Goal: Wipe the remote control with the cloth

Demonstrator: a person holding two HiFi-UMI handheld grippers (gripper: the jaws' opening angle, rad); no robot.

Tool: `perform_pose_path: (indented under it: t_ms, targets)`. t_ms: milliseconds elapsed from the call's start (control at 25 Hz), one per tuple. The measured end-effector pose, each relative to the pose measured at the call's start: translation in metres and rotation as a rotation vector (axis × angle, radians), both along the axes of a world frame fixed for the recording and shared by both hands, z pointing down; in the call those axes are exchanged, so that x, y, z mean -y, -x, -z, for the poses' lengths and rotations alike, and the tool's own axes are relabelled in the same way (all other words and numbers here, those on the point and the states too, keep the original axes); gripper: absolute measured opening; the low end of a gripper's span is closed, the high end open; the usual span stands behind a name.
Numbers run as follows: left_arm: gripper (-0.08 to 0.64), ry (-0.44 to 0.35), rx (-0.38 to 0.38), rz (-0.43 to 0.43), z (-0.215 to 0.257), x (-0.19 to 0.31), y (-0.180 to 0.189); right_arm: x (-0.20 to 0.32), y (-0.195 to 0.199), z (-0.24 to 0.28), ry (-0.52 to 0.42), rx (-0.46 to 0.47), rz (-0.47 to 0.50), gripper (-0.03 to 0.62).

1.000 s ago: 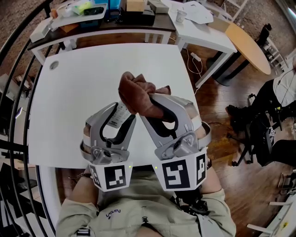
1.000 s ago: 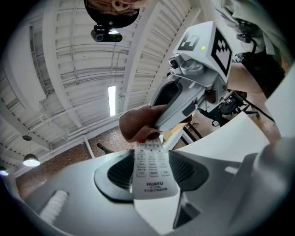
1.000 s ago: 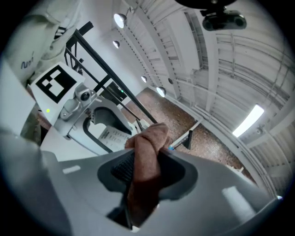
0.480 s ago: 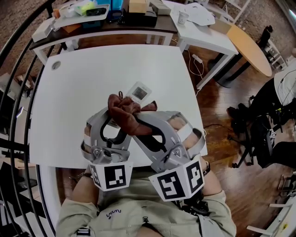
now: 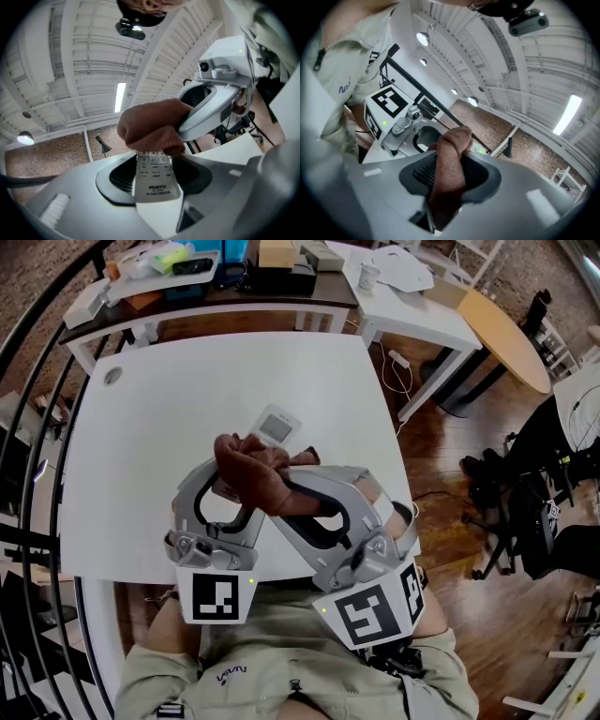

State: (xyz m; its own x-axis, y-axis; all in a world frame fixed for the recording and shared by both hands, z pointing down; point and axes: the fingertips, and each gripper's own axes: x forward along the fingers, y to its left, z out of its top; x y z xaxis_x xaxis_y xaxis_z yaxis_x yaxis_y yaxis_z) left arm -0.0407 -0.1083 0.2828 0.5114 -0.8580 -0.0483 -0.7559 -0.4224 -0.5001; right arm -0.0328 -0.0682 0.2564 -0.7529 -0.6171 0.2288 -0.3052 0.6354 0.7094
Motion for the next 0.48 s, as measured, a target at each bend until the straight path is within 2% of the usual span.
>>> perform_pose_path:
  t_ms: [120, 240, 320, 480]
  targets:
    - [0.242, 0.079, -0.11, -0.034, -0.001, 0.001, 0.007, 0.016, -0.024, 0.029, -0.059, 0.16, -0.099, 0.13]
    - [0.242, 0.152, -0.326, -0.037, 0.004, 0.001, 0.014, 0.036, -0.052, 0.043, -0.074, 0.271, -0.202, 0.13]
    - [0.242, 0.166, -0.396, -0.065, 0.01, -0.001, 0.015, 0.047, -0.062, 0.041, -0.062, 0.291, -0.246, 0.13]
    - [0.242, 0.161, -0.44, -0.141, 0.02, -0.006, 0.015, 0.055, -0.065, 0.027, -0.035, 0.266, -0.272, 0.13]
